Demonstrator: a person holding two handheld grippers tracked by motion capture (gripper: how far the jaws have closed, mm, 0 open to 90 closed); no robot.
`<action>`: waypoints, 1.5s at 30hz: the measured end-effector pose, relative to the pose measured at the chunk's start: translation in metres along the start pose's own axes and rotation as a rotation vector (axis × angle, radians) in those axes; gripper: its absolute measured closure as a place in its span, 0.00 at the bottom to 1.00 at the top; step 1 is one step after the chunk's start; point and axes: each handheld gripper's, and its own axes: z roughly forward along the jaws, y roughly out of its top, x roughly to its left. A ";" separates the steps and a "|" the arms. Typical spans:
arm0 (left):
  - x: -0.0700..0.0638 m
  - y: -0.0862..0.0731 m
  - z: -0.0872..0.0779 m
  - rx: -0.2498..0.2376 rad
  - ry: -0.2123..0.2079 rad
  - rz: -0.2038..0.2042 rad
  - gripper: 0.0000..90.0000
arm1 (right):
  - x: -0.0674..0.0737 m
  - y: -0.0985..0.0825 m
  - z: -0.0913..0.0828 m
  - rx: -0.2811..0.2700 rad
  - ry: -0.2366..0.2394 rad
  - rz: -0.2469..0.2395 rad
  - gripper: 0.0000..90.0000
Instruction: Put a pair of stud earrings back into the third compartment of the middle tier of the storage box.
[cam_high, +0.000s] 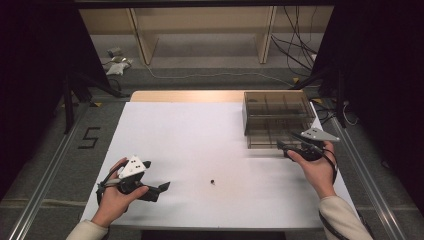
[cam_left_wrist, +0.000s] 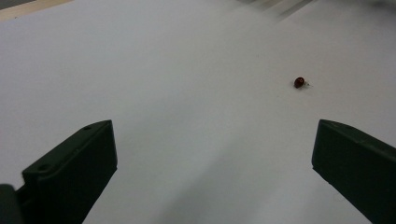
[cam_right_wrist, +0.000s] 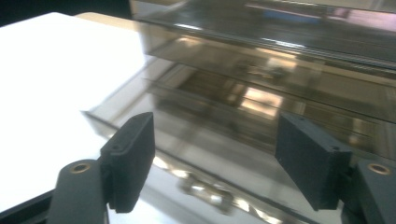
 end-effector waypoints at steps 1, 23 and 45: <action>0.000 0.000 0.000 0.000 0.000 0.000 0.00 | 0.004 0.001 0.001 0.002 0.014 -0.013 0.31; -0.001 0.000 0.001 0.004 -0.004 0.004 0.00 | 0.090 0.003 0.028 0.063 0.237 -0.129 0.31; -0.001 0.000 0.001 0.005 -0.004 0.005 0.00 | 0.140 -0.008 0.047 0.129 0.376 -0.172 0.32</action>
